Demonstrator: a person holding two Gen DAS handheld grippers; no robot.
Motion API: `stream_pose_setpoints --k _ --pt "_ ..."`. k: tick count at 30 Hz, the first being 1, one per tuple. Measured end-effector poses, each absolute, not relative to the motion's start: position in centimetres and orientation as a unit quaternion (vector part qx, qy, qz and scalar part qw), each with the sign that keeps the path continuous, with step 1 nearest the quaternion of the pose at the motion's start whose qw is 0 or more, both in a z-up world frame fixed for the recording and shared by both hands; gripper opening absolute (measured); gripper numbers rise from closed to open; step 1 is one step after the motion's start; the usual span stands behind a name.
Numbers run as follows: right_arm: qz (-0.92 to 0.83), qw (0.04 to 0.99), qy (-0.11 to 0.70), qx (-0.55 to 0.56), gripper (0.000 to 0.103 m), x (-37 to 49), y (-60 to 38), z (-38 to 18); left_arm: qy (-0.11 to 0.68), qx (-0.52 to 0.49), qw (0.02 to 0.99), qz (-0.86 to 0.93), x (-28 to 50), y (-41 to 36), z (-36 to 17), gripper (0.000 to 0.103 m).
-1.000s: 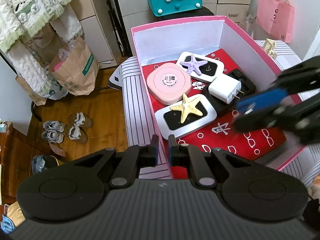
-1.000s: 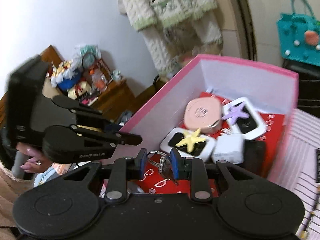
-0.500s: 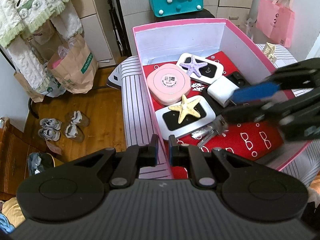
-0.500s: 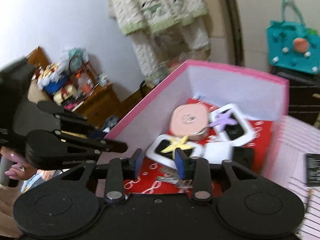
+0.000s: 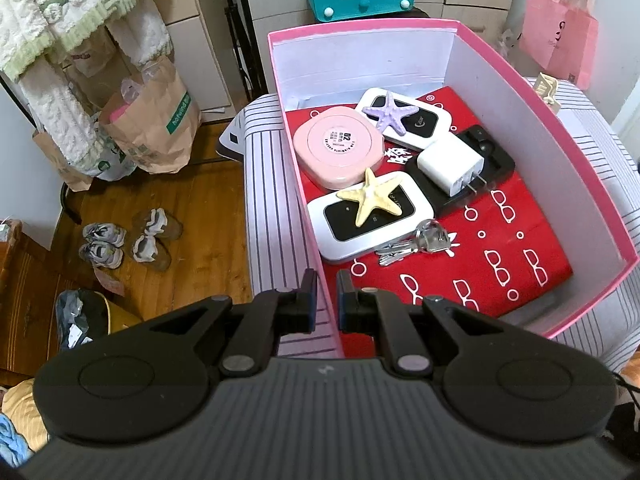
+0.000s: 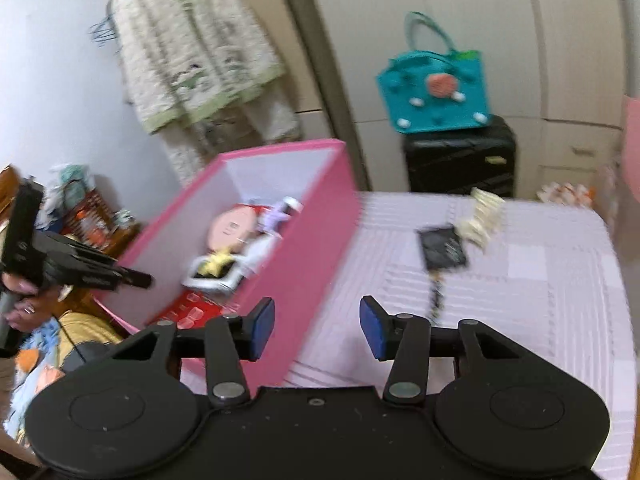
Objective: Organize rigid objects
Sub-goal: 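Move the right tool to the keys on the table and close on them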
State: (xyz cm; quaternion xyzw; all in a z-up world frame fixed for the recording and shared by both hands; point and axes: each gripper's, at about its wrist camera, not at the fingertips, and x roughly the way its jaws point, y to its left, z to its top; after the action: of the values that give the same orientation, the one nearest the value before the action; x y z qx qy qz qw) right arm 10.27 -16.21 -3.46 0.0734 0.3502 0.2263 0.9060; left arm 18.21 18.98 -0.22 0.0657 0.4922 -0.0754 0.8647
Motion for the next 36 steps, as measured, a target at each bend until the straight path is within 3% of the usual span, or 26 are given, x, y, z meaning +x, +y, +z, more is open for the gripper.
stream_pose_setpoints --k 10,23,24,25,27,28,33,35,36 --pt "0.193 0.906 0.376 0.026 0.053 8.5 -17.6 -10.2 0.494 0.047 0.866 -0.061 18.2 19.1 0.1 0.009" --pt "0.145 0.930 0.336 -0.031 0.061 8.9 -16.0 -13.3 0.499 0.034 0.865 -0.038 18.2 18.7 0.1 0.009" --pt "0.148 0.930 0.334 -0.035 0.055 8.9 -16.1 -13.3 0.500 0.034 0.865 -0.037 18.3 18.7 0.1 0.009" --pt "0.150 0.930 0.333 -0.037 0.039 9.0 -16.3 -13.3 0.500 0.035 0.865 -0.035 18.3 18.6 0.1 0.009" --pt "0.154 0.930 0.332 -0.029 0.020 9.3 -16.8 -13.2 0.499 0.033 0.865 -0.033 18.3 18.6 0.1 0.009" --pt "0.158 0.929 0.334 -0.020 0.018 9.6 -17.2 -13.1 0.499 0.030 0.865 -0.033 18.4 18.7 0.1 0.009" --pt "0.167 0.927 0.337 -0.014 0.016 10.2 -17.7 -13.2 0.501 0.029 0.865 -0.030 18.5 18.7 0.0 0.009" --pt "0.169 0.927 0.334 -0.024 0.023 10.1 -17.4 -13.3 0.500 0.027 0.865 -0.030 18.5 18.7 0.0 0.009" --pt "0.170 0.928 0.331 -0.029 0.032 10.0 -17.3 -13.3 0.500 0.027 0.865 -0.030 18.5 18.7 0.0 0.009"
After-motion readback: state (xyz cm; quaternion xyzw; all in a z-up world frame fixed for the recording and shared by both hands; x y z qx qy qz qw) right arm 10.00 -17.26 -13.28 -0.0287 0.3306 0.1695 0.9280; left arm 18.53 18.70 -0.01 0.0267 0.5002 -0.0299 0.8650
